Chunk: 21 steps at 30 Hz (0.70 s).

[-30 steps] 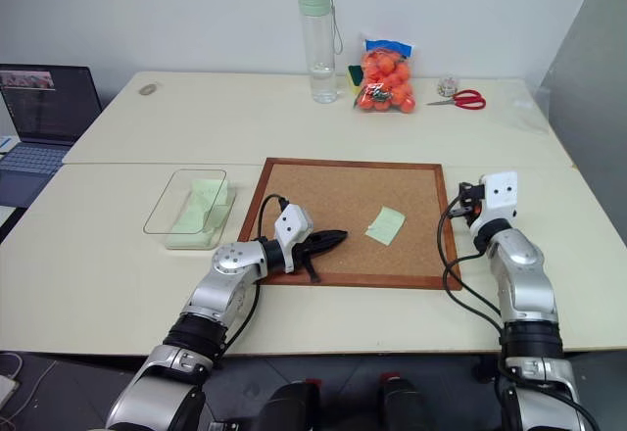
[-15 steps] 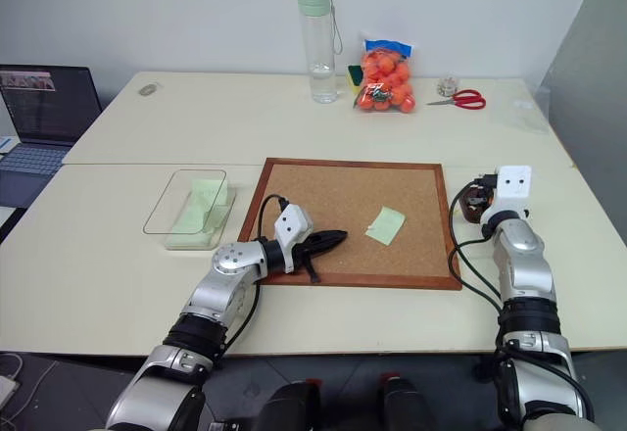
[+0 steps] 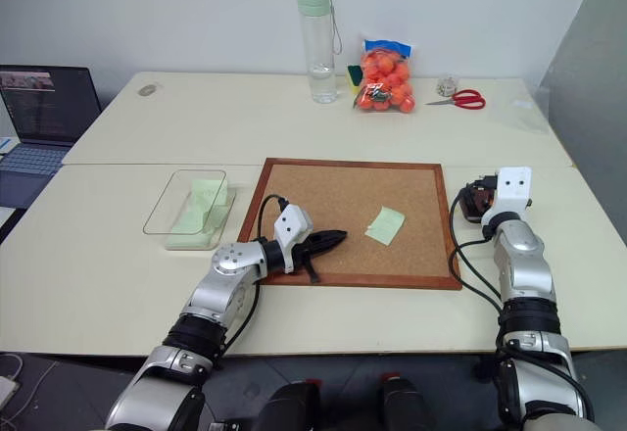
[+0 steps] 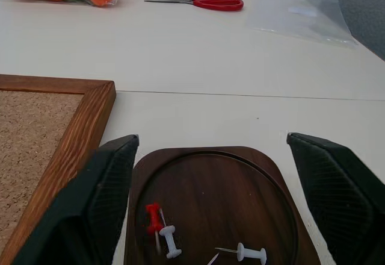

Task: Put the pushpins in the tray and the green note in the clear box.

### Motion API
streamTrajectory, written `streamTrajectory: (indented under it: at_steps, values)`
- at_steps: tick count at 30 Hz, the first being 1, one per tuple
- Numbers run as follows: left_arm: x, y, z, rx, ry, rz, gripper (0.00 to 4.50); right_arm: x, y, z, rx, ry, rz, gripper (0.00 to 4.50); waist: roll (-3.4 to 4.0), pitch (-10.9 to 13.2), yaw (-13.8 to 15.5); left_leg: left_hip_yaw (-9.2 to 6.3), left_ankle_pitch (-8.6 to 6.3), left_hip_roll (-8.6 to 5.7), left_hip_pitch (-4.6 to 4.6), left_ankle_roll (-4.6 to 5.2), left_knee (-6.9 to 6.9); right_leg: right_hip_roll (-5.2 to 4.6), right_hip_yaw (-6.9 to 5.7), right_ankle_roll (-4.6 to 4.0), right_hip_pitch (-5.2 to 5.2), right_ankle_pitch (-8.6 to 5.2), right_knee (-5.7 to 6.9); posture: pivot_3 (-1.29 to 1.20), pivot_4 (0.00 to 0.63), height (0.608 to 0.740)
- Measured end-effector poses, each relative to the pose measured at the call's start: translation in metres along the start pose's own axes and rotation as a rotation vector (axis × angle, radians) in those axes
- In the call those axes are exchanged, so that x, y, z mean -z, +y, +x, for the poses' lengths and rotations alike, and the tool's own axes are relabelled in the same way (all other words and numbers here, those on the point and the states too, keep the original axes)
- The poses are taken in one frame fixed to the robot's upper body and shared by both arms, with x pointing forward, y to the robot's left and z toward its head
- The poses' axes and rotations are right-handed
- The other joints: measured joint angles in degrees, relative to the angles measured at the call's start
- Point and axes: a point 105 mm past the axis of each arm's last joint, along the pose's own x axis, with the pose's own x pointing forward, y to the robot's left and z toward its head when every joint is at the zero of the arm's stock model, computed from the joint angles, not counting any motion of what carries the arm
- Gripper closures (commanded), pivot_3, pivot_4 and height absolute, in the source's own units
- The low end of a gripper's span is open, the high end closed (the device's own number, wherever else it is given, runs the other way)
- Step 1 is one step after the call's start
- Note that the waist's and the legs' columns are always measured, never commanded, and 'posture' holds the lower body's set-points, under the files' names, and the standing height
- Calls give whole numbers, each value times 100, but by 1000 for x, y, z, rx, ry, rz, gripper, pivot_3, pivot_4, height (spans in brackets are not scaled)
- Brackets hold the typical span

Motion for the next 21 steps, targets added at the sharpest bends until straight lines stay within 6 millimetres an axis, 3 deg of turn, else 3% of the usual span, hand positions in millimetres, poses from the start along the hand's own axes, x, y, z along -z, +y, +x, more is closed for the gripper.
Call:
streamTrajectory:
  at_steps: [6,8,11,12,15,21]
  values:
    - [0,0,0,0,0,0,4500,0,1,0,-8,-4,-2,29,0,0,0,0,0,0,0,0,0,0,0,0,0,0,0,0,150,740]
    - [0,0,0,0,0,0,4500,-3,9,-3,-70,-24,-18,29,0,0,-1,0,0,0,1,0,0,1,0,0,0,0,0,0,150,740]
    - [0,0,0,0,0,-1,4500,-10,38,-14,-257,-80,-55,29,3,-2,-1,-1,0,1,1,0,0,4,-2,0,1,0,0,0,150,740]
    - [0,0,0,0,1,-1,4500,-11,59,-23,-378,-107,-63,29,5,-3,-9,-1,0,1,3,0,0,4,-1,0,1,0,2,0,150,740]
    - [0,0,0,0,2,-2,4500,-11,90,-43,-574,-133,-95,29,6,-4,0,-3,0,0,2,0,2,3,-3,0,3,0,2,0,150,740]
    - [1,0,0,-1,3,-2,4500,1,127,-72,-809,-124,-129,29,6,-3,-1,-4,0,1,3,0,3,2,-5,1,3,0,3,0,150,740]
